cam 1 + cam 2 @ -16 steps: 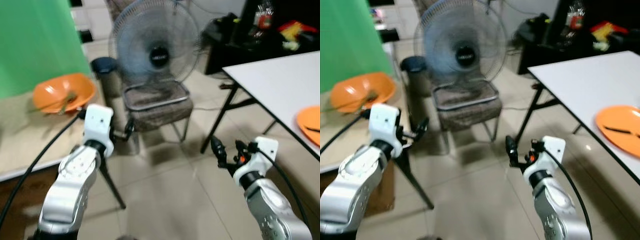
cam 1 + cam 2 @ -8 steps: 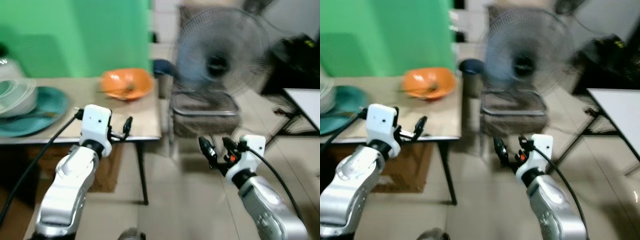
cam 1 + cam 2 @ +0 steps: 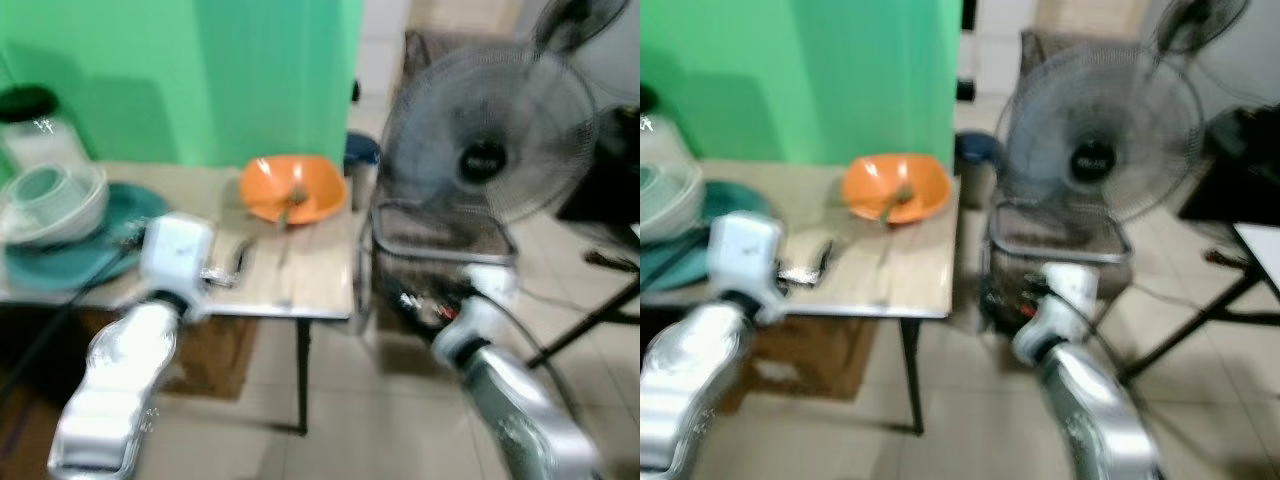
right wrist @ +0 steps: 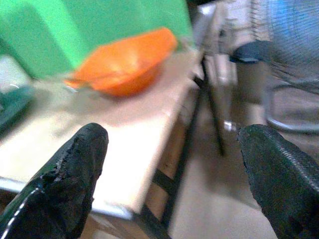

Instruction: Setting the table

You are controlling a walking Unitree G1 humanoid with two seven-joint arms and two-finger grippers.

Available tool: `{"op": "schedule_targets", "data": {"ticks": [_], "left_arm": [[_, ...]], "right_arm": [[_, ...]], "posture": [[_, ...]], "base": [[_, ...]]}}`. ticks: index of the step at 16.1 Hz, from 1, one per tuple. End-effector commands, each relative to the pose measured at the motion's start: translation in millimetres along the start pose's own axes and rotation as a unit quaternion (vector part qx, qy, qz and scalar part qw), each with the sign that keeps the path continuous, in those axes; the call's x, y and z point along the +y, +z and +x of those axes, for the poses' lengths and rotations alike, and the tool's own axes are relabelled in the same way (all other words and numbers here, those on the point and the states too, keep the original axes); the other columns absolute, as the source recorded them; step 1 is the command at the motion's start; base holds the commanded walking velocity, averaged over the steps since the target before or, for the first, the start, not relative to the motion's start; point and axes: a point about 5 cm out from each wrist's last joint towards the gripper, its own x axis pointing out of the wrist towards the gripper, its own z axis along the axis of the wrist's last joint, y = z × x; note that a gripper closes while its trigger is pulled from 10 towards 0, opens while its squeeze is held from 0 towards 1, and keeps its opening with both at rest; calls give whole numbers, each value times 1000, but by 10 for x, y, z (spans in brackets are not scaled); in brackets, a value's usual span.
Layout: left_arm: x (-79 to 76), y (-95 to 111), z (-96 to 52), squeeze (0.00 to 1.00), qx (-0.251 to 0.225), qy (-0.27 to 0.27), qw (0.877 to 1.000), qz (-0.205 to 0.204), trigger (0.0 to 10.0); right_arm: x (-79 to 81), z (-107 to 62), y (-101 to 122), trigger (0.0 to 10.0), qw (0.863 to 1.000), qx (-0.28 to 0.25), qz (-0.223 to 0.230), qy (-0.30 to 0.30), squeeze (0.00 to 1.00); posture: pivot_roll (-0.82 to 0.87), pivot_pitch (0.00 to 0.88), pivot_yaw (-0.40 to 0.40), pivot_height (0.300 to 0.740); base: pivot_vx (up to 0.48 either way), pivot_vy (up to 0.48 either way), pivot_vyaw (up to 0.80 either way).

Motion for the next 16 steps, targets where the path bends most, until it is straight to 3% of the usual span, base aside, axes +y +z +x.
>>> {"op": "schedule_targets", "data": {"ticks": [1, 5, 7, 10, 16], "left_arm": [[-82, 59, 8, 86, -11, -19, 1000, -2, 10000], [-107, 70, 14, 90, -14, -46, 999, 4, 10000], [-101, 84, 50, 90, -15, -56, 998, 7, 10000], [-116, 114, 105, 90, -20, -70, 997, 11, 10000], [-70, 156, 164, 86, -25, -76, 997, 20, 10000]], "right_arm": [[-143, -63, 17, 10000, 999, -2, -8, -34, 0], [-196, -82, 76, 10000, 998, -25, 0, -61, 0], [-186, -92, 104, 10000, 998, -31, -4, -59, 0], [-183, -115, 116, 10000, 998, -36, -4, -59, 0], [-173, -54, 137, 10000, 998, -30, -7, -49, 0]], "posture": [[132, 0, -42, 740], [124, 0, -39, 740], [115, 0, -30, 740], [109, 0, -23, 740], [116, 0, -23, 740]], "base": [[292, 0, 0], [279, 0, 0], [272, 0, 0], [270, 0, -767], [214, 0, 0]]}}
